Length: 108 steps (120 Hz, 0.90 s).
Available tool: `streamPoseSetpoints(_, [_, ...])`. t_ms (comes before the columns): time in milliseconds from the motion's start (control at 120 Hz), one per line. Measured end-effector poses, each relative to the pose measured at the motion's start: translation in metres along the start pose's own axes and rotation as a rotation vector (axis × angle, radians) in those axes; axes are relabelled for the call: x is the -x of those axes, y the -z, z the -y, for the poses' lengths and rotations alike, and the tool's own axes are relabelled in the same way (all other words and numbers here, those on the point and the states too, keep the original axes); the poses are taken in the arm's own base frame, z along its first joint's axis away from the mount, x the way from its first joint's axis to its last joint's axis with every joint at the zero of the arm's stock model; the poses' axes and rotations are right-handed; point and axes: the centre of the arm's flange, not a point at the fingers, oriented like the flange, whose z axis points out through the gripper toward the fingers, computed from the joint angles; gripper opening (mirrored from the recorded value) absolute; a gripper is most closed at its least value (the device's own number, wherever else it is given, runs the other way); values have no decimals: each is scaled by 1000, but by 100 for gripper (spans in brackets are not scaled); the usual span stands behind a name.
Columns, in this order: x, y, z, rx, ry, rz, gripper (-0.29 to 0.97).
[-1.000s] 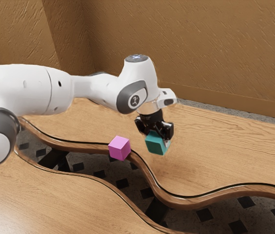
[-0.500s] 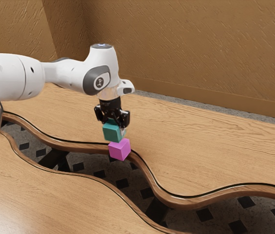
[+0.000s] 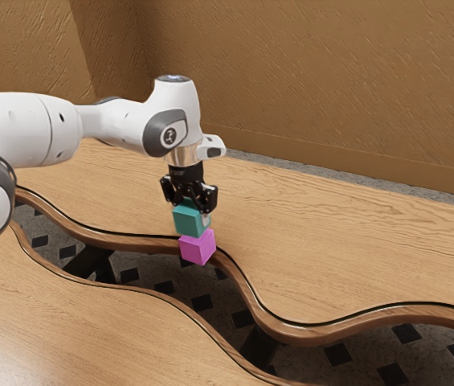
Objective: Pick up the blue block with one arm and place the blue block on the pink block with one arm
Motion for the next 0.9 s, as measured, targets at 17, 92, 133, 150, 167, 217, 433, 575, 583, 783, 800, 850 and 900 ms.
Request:
streamPoseSetpoints(17, [0,0,0,0,0,1,39])
streamPoseSetpoints(92, [0,-2,2,-1,-2,4,39])
streamPoseSetpoints(133, [0,-2,2,-1,-3,5,39])
streamPoseSetpoints(150, [0,-2,2,-1,-4,5,39])
streamPoseSetpoints(167, [0,-3,2,-1,-4,6,39])
streamPoseSetpoints(217, [0,-3,2,-1,-6,7,39])
streamPoseSetpoints(433, [0,-4,1,0,-15,8,47])
streamPoseSetpoints(575, [4,23,-1,-2,-29,-27,56])
streamPoseSetpoints(583, [4,26,-1,-3,-29,-32,56])
streamPoseSetpoints(783, [85,243,33,-15,27,-254,62])
streamPoseSetpoints(800, [96,262,42,-12,40,-266,62])
streamPoseSetpoints(850, [130,313,60,-4,64,-295,63])
streamPoseSetpoints(900, [152,331,73,3,78,-278,63])
